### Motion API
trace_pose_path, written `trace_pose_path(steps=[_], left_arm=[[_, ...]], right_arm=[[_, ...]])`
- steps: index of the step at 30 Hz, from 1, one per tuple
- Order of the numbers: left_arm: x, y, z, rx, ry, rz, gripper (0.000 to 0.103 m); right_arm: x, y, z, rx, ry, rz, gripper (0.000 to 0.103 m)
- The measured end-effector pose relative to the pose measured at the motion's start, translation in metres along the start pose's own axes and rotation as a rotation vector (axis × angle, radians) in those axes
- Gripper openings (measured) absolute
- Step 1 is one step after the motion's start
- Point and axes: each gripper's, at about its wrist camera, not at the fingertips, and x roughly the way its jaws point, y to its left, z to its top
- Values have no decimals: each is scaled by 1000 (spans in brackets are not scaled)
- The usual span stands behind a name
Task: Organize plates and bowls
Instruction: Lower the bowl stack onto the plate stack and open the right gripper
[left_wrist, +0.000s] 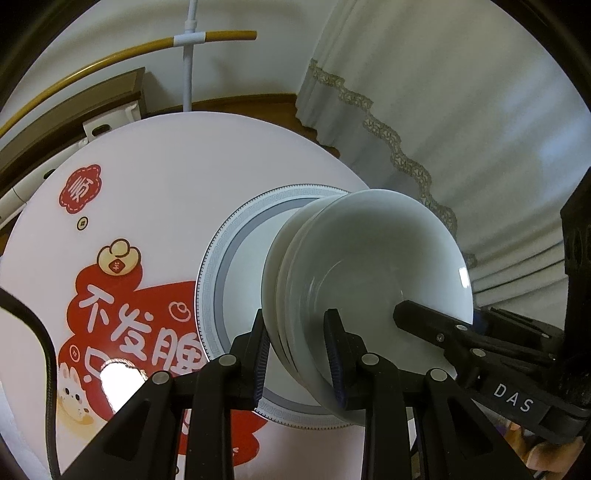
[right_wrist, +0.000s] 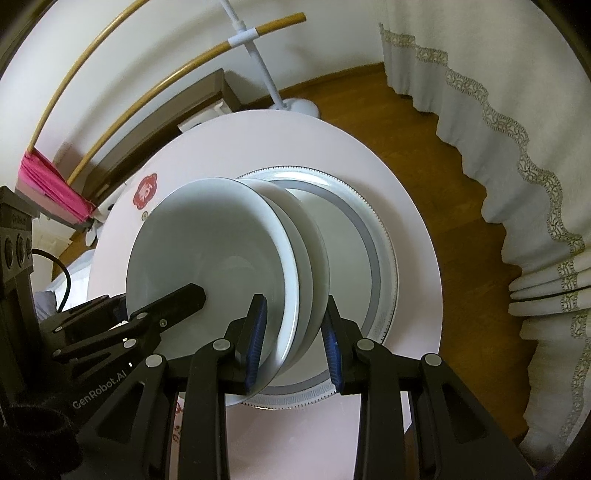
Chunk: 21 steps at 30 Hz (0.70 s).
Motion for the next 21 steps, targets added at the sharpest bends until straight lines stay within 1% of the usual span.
trace_pose_path(steps=[6, 12, 18, 21], left_arm=[[1, 0, 4, -6, 15, -3, 26], [3, -1, 9, -9, 32, 3, 26], [4, -1, 10, -10, 33, 4, 27], [4, -1, 8, -8, 29, 10, 29]], right_arm=[[2, 1, 4, -8, 17, -9, 30], [4, 4, 10, -15, 53, -26, 30], [5, 6, 12, -14, 51, -34, 30], [5, 7, 11, -13, 50, -33, 32]])
